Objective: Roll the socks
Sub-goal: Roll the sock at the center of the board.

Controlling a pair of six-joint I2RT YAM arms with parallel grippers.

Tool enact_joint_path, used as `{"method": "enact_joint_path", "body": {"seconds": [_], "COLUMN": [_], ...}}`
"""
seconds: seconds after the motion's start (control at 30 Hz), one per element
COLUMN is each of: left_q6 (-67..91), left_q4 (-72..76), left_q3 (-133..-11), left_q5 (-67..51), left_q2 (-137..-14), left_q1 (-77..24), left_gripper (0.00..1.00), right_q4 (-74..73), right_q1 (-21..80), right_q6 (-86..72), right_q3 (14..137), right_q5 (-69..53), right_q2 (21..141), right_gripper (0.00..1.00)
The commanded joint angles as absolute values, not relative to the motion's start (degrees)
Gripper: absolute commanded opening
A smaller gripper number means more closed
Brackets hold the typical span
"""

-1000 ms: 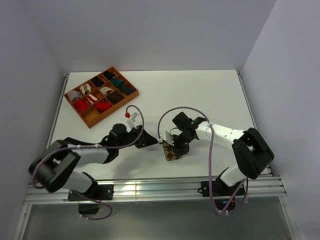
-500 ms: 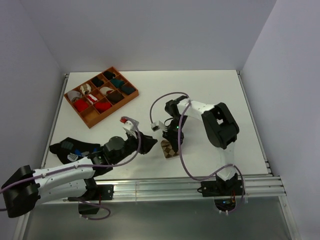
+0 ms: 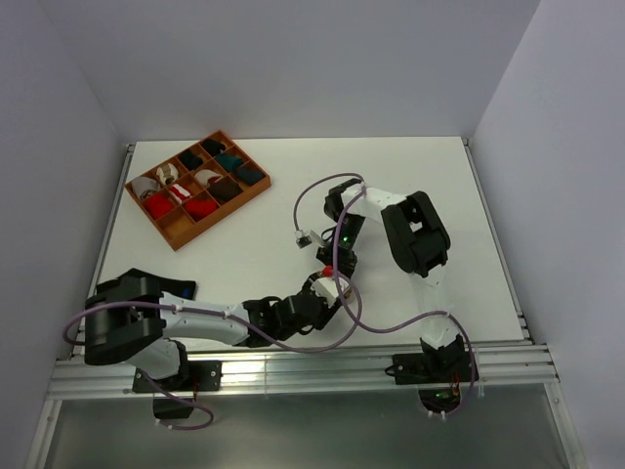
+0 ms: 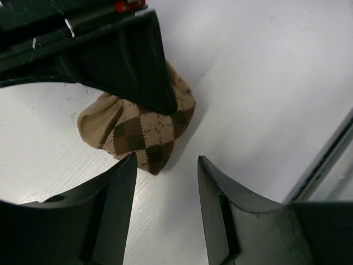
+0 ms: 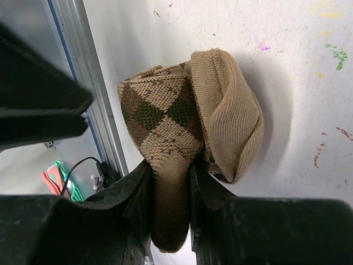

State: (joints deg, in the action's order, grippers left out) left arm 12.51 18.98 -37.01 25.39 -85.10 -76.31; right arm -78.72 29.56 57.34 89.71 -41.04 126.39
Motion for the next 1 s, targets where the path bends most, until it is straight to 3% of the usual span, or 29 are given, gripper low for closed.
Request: {"method": "enact_joint_path", "body": {"seconds": [0.0, 0.43, 0.67, 0.87, 0.97], "left_q6": [8.7, 9.48, 15.29, 18.54, 20.3], "left_q4": [21.62, 23.81, 27.15, 28.48, 28.04], "left_q3": [-39.37, -40.96, -37.45, -35.77, -36.12], "left_q5": [26.81, 16.53, 3.53, -5.53, -6.85], "left_q2": [-86.74, -92.2, -92.11, -94.66, -96.15], "left_q1": [-75.5, -67.6, -62.06, -60.73, -60.64], "left_gripper": [0.53, 0.53, 0.51, 0.44, 0.35], "right_q4": [-81.3, -80.07, -78.31, -76.64, -75.5], "right_q1": [29.35, 29.36, 29.36, 29.27, 29.27], "right_q6": [58.89, 58.62, 58.01, 56.78, 55.55], "right_q3": [89.91, 88.68, 87.63, 87.1, 87.19], "right_q5": [-38.5, -37.71, -38.32, -38.32, -38.32], "right_q2": [127.53, 128.58, 127.79, 126.91, 126.83], "right_gripper": [0.16, 0.16, 0.19, 0.23, 0.26]}}
